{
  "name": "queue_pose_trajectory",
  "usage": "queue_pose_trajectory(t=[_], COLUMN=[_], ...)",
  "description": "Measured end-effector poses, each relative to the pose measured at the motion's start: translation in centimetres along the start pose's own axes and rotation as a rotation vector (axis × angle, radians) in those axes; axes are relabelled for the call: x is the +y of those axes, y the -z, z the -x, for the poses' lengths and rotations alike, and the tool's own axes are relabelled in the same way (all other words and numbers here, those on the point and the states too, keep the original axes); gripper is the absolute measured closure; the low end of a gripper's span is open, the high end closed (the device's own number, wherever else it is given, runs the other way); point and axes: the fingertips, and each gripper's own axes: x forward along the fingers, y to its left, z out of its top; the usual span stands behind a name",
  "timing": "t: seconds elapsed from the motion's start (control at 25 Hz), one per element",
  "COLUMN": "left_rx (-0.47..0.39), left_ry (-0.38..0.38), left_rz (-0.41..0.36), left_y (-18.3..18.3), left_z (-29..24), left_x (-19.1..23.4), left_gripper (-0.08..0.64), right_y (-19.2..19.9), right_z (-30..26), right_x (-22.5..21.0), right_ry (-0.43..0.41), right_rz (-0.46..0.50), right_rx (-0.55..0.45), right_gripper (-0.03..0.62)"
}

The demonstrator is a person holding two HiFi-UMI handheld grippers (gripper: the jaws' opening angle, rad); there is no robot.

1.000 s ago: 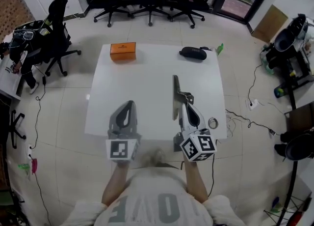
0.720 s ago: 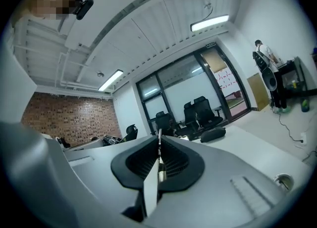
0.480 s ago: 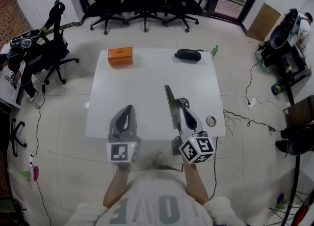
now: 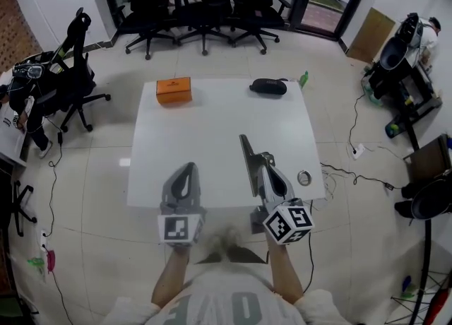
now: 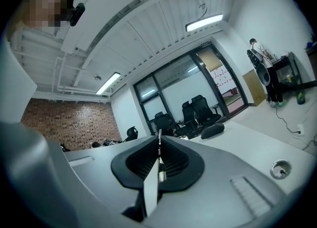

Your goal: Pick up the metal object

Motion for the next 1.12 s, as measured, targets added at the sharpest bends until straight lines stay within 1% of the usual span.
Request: queue_pose_trajectory(t=[0.12, 0.2, 0.36, 0.52, 0.64, 0.76, 0.84, 0.92, 1.04, 1.12], left_rx=[-0.009, -0.012, -0.038, -0.053, -0.068, -0.069, -0.079, -0.093, -0.098, -0.103], left_ry=[0.008, 0.002, -0.01, -0.035, -0.04, -0.02, -0.001, 0.003, -0.002, -0.009], left_rz=[0.012, -0.004, -0.04, -0.052, -0.049, -0.053, -0.076, -0.08, -0.07, -0.082], left_y=[-0.4, -0.4, -0.7, -0.7, -1.1, -1.4, -1.4, -1.2, -1.5, -2.5], left_z=[1.4, 2.7, 5.4, 10.1, 14.4, 19.7, 23.8, 27.7, 32.8, 35.8], left_x=[0.2, 0.2, -0.3, -1.6, -3.9, -7.5, -10.6, -13.2, -15.8, -16.9], left_gripper=[0.56, 0.56, 0.56, 0.56, 0.56, 0.56, 0.56, 0.56, 0.56, 0.56], right_y=[-0.6, -1.2, -2.4, -2.3, -1.8, -0.2, 1.1, 2.4, 3.8, 4.3], right_z=[1.6, 2.9, 5.9, 10.9, 16.5, 23.2, 28.2, 32.7, 38.2, 40.8], right_x=[0.8, 1.4, 2.9, 4.9, 6.1, 7.3, 7.8, 8.1, 8.9, 9.7], right_ry=[0.01, 0.003, -0.01, -0.04, -0.046, -0.039, -0.042, -0.047, -0.047, -0.049], right_rz=[-0.026, -0.03, 0.035, 0.029, 0.047, 0.059, 0.048, 0.033, 0.008, -0.007], right_rx=[-0.024, -0.057, -0.115, -0.151, -0.167, -0.164, -0.159, -0.159, -0.147, -0.13], right_gripper=[0.563, 0.563, 0.563, 0.563, 0.563, 0.563, 0.563, 0.563, 0.563, 0.563])
